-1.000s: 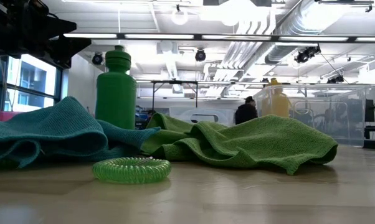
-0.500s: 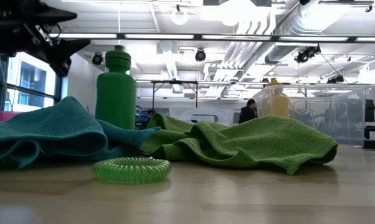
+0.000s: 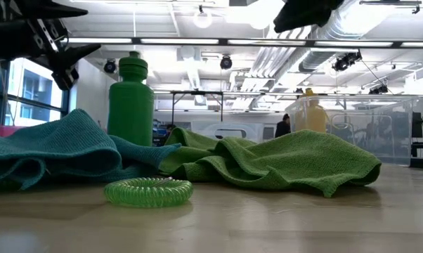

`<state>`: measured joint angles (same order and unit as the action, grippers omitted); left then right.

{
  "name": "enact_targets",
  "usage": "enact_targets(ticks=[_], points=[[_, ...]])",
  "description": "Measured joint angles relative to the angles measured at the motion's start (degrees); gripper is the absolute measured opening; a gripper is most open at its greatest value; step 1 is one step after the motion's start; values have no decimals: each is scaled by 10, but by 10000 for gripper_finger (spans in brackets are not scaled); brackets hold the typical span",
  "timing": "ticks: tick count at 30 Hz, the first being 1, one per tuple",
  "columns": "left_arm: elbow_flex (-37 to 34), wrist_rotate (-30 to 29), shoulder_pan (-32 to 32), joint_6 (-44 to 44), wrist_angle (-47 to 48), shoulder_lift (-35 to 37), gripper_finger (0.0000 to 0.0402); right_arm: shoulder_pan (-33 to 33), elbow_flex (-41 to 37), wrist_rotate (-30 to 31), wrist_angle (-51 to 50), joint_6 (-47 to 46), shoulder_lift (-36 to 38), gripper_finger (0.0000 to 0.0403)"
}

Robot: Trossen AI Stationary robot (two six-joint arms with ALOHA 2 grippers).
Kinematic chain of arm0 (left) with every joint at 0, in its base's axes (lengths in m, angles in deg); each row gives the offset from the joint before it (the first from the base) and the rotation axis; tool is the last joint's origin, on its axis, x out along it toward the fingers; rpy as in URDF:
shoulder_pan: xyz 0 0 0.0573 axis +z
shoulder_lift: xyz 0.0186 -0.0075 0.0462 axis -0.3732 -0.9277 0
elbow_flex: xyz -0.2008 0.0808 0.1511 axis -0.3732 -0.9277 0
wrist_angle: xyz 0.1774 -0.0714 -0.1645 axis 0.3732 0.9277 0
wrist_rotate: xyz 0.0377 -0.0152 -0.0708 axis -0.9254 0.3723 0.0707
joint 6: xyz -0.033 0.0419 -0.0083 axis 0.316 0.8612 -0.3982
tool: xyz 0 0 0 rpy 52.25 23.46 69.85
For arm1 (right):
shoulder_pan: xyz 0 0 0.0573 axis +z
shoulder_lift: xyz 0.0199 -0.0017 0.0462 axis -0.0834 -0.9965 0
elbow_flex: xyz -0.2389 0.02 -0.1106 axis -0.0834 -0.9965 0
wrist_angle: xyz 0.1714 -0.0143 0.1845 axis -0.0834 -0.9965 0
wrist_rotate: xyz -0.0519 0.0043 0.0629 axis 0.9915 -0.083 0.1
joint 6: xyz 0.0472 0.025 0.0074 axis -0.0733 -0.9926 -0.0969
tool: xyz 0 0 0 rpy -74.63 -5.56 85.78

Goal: Pick & Place Sports Items
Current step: Put the blue microfiber towel into the red bin

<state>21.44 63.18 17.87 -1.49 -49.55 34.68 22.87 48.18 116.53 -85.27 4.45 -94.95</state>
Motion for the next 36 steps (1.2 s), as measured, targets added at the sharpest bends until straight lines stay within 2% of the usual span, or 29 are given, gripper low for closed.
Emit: enact_targets(ticks=[4, 7, 11, 16, 24, 29, 36], points=[[12, -22, 0, 5, 0, 0, 242, -25, -57, -31, 134, 44, 43, 142], [23, -46, 0, 20, -1, 0, 226, -57, -150, -104, 281, 75, 107, 142], [49, -61, 0, 50, 0, -6, 203, -107, -288, -201, 440, 65, 187, 142], [117, -86, 0, 128, 1, -65, 188, -157, -402, -252, 549, 37, 276, 142], [294, -88, 0, 220, 86, -266, 186, -203, -462, -327, 527, 34, 361, 142], [415, -78, 0, 247, 176, -378, 186, -224, -466, -370, 408, 20, 382, 142], [550, -73, 0, 292, 298, -470, 186, -249, -465, -386, 355, 20, 394, 142]])
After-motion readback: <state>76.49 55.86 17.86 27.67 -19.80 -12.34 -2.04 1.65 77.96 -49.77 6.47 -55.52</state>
